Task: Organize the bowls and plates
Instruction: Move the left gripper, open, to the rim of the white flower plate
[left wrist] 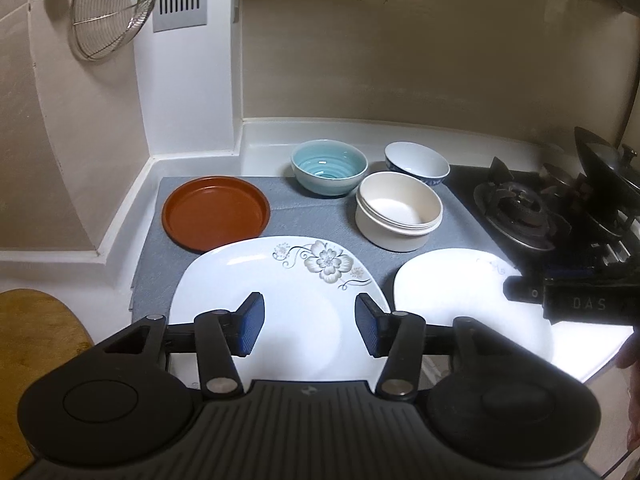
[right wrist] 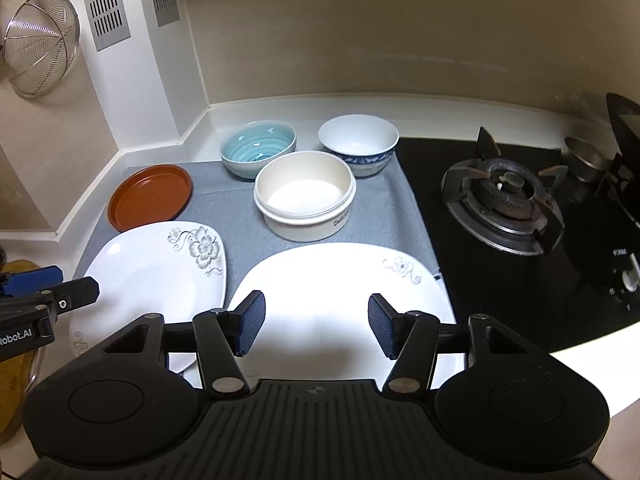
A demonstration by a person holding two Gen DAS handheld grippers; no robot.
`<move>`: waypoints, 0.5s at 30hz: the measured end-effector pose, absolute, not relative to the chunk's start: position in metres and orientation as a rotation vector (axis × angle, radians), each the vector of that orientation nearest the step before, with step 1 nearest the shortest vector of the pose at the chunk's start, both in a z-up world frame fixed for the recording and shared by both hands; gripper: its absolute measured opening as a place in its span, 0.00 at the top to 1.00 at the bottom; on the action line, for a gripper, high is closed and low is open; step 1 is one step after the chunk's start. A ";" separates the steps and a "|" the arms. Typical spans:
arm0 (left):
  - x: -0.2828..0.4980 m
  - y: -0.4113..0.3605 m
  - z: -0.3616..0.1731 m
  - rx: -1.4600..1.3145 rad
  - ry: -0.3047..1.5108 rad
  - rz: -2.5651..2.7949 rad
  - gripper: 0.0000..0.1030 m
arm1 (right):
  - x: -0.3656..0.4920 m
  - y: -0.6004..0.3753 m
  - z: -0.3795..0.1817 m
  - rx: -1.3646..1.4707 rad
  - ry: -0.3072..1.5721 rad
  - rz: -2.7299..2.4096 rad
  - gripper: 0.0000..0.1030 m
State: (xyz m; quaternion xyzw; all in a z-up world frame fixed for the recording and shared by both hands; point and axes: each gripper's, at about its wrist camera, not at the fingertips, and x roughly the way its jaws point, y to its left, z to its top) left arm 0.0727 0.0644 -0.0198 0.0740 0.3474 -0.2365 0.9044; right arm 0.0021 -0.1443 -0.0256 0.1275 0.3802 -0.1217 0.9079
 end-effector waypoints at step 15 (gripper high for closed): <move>0.072 0.080 -0.025 0.107 0.731 -0.488 0.47 | 0.000 -0.120 -0.015 0.185 0.738 -0.220 0.61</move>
